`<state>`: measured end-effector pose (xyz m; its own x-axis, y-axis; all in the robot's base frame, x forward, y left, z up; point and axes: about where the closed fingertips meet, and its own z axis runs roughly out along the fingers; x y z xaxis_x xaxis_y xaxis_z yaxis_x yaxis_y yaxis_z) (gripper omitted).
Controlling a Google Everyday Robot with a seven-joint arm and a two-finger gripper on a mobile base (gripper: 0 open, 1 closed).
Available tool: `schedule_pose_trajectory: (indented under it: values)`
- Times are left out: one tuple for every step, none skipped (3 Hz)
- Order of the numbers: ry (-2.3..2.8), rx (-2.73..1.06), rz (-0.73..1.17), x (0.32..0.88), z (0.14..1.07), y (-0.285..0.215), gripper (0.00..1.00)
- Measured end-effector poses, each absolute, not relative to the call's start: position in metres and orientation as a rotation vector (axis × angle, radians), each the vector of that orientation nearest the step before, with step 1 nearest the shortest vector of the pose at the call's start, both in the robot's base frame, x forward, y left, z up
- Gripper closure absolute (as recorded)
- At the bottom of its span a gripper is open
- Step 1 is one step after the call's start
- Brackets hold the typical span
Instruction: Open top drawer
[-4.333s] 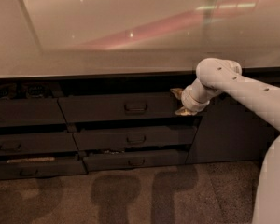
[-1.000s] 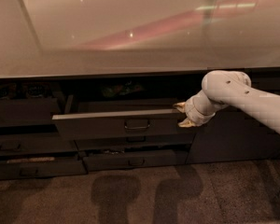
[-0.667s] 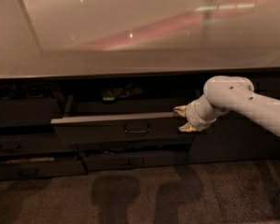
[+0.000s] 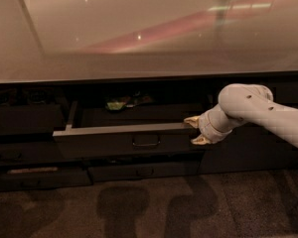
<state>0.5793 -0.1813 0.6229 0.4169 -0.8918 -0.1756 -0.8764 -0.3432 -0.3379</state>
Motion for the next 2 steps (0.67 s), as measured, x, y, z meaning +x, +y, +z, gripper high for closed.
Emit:
schedule_pose_trajectory:
  values:
    - [1.514, -2.299, -0.056, 0.5793, 0.6229, -0.1813, 0.81]
    - [1.514, -2.299, -0.056, 0.5793, 0.6229, -0.1812, 0.57]
